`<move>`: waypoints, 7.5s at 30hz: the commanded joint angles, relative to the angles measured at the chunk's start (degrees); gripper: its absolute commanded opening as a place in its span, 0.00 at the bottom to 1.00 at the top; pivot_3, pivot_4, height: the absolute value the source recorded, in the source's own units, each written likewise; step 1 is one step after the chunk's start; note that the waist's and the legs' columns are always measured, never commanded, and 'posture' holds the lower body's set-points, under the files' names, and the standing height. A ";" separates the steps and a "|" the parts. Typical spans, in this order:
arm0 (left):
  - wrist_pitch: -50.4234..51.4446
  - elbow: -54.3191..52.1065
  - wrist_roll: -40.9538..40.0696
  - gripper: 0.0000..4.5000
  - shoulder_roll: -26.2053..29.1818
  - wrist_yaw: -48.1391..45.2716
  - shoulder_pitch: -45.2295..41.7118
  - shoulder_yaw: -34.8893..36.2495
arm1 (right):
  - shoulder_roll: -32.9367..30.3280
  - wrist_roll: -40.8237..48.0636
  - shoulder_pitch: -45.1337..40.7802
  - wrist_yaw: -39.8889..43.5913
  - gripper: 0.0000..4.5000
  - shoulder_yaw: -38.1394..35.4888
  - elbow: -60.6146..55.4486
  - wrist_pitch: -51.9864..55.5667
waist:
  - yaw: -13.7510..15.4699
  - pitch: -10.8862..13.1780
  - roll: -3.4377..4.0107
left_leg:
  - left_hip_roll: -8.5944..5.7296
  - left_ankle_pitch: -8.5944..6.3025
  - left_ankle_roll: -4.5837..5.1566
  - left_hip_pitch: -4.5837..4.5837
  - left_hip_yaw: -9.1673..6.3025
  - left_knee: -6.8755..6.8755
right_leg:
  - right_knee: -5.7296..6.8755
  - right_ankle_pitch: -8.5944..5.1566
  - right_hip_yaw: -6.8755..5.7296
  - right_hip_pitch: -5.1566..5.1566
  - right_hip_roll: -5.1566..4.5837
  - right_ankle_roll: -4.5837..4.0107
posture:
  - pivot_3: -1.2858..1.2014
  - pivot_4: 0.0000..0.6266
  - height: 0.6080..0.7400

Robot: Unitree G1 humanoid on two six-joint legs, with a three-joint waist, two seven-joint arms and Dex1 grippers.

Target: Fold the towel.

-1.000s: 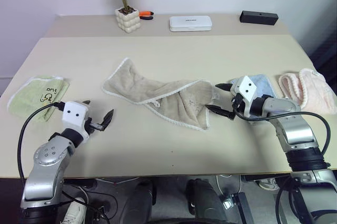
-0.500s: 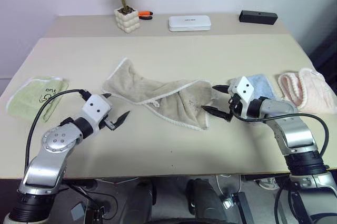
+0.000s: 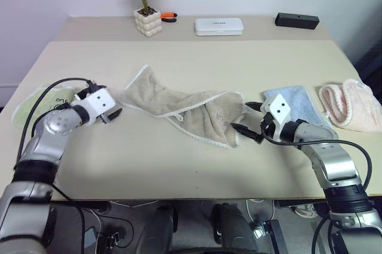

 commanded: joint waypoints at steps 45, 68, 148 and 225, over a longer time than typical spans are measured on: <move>27.11 -55.27 -20.12 0.01 9.48 -11.79 44.09 20.85 | 5.42 -8.69 -34.81 4.20 1.00 5.92 46.43 -4.56 | -1.29 0.08 0.22 | 0.10 -0.03 0.05 0.04 0.37 -0.22 | -0.03 0.06 0.49 -0.26 0.06 -0.03 | 0.52 0.24 1.00; 22.61 -49.26 -19.70 0.00 4.89 -9.52 39.79 20.77 | 6.19 -13.35 -43.57 -0.29 0.01 2.94 60.66 -14.21 | -1.26 0.07 0.22 | 0.11 0.03 -0.03 0.08 1.10 -0.66 | 0.11 0.11 1.13 -0.82 0.08 -0.04 | 0.52 0.24 1.00; 25.73 -9.78 -29.42 0.66 3.11 -12.55 6.05 26.21 | -7.63 0.49 -9.39 4.96 0.76 -4.36 0.17 9.38 | -1.09 0.12 -0.21 | 0.64 -0.25 0.30 -0.03 2.08 0.24 | -0.02 1.11 1.20 -1.14 0.31 -0.01 | 0.52 0.24 1.00; 36.38 -68.09 -30.55 0.66 -10.91 -9.25 31.41 -1.87 | 25.77 60.79 -2.11 -77.97 0.01 -26.26 -8.57 38.97 | -0.97 -0.24 0.08 | 1.12 -0.28 0.37 0.05 2.03 0.15 | -0.44 1.03 1.34 -0.93 0.90 -0.38 | 0.52 0.24 1.00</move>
